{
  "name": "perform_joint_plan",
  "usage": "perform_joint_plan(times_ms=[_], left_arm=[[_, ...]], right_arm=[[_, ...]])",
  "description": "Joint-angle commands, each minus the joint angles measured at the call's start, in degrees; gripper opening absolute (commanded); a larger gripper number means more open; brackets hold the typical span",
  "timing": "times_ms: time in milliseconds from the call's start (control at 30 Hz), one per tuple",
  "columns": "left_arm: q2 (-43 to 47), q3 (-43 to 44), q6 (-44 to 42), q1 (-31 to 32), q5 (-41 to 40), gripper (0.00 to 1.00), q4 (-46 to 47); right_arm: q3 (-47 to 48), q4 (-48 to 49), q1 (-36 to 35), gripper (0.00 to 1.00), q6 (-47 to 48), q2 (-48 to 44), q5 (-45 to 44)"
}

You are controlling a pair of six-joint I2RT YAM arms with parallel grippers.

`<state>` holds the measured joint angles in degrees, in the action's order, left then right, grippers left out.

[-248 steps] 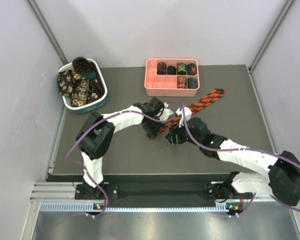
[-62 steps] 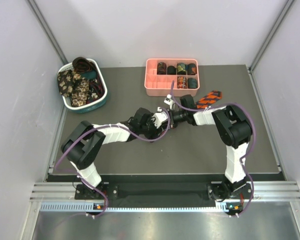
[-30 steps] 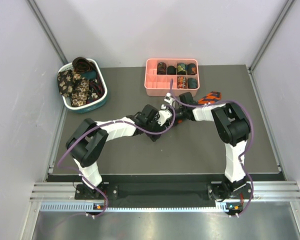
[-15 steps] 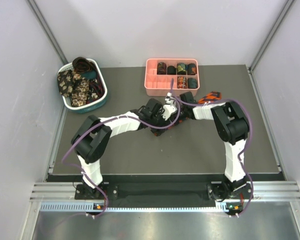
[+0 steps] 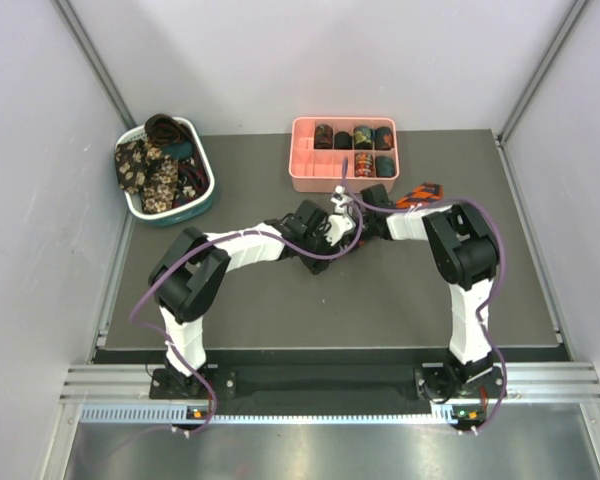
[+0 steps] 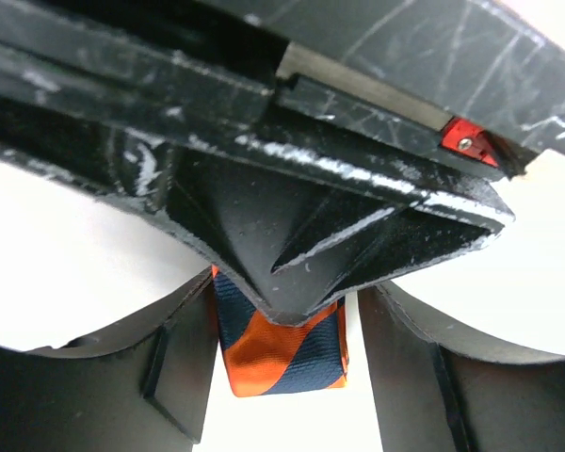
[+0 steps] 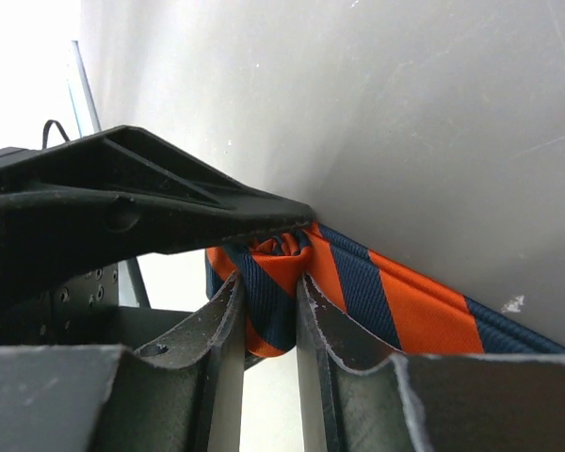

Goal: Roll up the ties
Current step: Roll the tie

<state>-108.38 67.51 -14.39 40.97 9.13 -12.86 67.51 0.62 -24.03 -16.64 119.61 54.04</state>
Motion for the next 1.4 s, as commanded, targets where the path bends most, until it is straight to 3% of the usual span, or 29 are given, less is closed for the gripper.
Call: perform_joint_plan(times_ms=[0,267,500,700,767,933,1200,1367], left_arm=[[0.45,0.35,-1.34,0.07,-0.51,0.63,0.56],[1.24,-0.53,-2.13,0.07,0.1,0.62,1.96],[0.36,0.35,-2.83,0.16,0.37,0.5,1.17],[-0.17,0.96,-3.8,0.16,0.81,0.32,-0.58],[-0.52,1.58,-3.71,0.16,0.19,0.27,-1.46],[-0.96,1.66,-3.36,0.07,0.19,0.24,-3.3],[-1.84,1.49,-3.27,0.07,0.98,0.18,-5.24],[-2.8,1.22,-2.92,0.16,0.89,0.16,-5.07]], right_arm=[[-3.86,-2.12,0.48,0.14,3.99,0.54,-6.93],[-5.37,-1.94,0.48,0.14,3.81,-0.87,-7.9],[-3.17,-2.91,0.48,0.15,3.9,0.8,-7.55],[-2.73,-2.91,0.3,0.24,3.73,0.71,-7.72],[-2.73,-2.82,0.48,0.32,3.55,0.27,-7.98],[-4.93,1.84,1.88,0.41,0.56,-2.89,-8.51],[-6.15,6.22,4.69,0.43,-4.97,-4.3,-7.11],[-11.51,15.69,8.9,0.45,-10.24,-8.86,-6.49]])
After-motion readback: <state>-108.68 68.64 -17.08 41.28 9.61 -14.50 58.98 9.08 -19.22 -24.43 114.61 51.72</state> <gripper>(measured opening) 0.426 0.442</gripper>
